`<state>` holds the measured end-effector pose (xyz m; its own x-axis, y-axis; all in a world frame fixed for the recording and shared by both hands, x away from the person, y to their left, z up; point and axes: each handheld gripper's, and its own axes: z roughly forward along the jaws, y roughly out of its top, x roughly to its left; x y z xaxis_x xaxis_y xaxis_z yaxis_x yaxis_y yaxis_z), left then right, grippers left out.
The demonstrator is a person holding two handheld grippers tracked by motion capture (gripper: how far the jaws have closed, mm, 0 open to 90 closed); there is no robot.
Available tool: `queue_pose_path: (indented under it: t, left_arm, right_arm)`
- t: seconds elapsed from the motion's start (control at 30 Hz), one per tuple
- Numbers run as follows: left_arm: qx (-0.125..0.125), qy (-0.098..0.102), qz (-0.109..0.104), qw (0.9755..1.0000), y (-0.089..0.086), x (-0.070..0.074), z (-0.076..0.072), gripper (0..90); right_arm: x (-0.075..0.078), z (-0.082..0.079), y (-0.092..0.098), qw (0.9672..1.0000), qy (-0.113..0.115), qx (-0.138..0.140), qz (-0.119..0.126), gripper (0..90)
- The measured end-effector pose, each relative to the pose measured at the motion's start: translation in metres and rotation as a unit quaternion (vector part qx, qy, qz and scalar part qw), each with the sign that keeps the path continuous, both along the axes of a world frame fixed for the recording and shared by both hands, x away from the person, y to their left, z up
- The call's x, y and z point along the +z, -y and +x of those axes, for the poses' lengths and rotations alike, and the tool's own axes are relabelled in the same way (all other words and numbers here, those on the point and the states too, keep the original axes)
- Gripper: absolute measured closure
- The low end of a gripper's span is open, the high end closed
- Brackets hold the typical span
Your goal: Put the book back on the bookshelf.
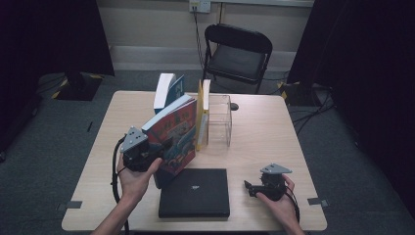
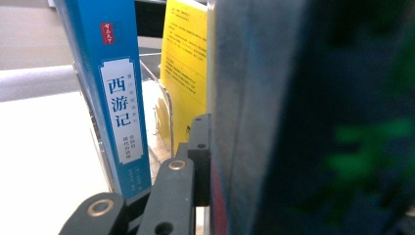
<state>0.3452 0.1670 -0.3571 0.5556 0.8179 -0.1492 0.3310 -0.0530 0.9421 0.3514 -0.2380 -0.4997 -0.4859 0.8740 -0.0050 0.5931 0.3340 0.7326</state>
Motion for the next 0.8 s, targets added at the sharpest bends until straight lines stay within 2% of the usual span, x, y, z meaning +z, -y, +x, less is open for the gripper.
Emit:
queue_pose_path:
  t: [0.33,0.4,0.5,0.67,0.73,0.77,0.8]
  left_arm:
    - [0.036,0.011,0.003,0.9993,0.014,0.002,0.01,74.8]
    - [0.041,0.014,0.0,0.9991,0.017,0.004,0.013,74.8]
    - [0.051,0.007,-0.01,0.9986,0.022,0.005,0.018,74.8]
    - [0.061,0.015,0.005,0.998,0.035,0.003,0.026,74.8]
    - [0.061,0.014,0.02,0.9978,0.038,0.002,0.028,74.8]
    - [0.063,0.016,0.018,0.9978,0.04,0.002,0.028,74.8]
    - [0.06,0.018,0.024,0.9978,0.04,0.002,0.029,74.8]
  right_arm:
    - [0.0,0.0,0.0,1.0,0.0,0.0,0.0,13.0]
    - [0.0,0.0,0.0,1.0,0.0,0.0,0.0,13.0]
    - [0.0,0.0,0.0,1.0,0.0,0.0,0.0,13.0]
    - [0.0,0.0,0.0,1.0,-0.001,0.004,0.0,13.0]
    - [0.0,0.0,0.0,1.0,-0.001,0.007,-0.001,13.0]
    - [0.0,0.0,0.0,1.0,-0.001,0.007,-0.001,13.0]
    - [0.0,0.0,-0.001,1.0,-0.001,0.007,-0.001,13.0]
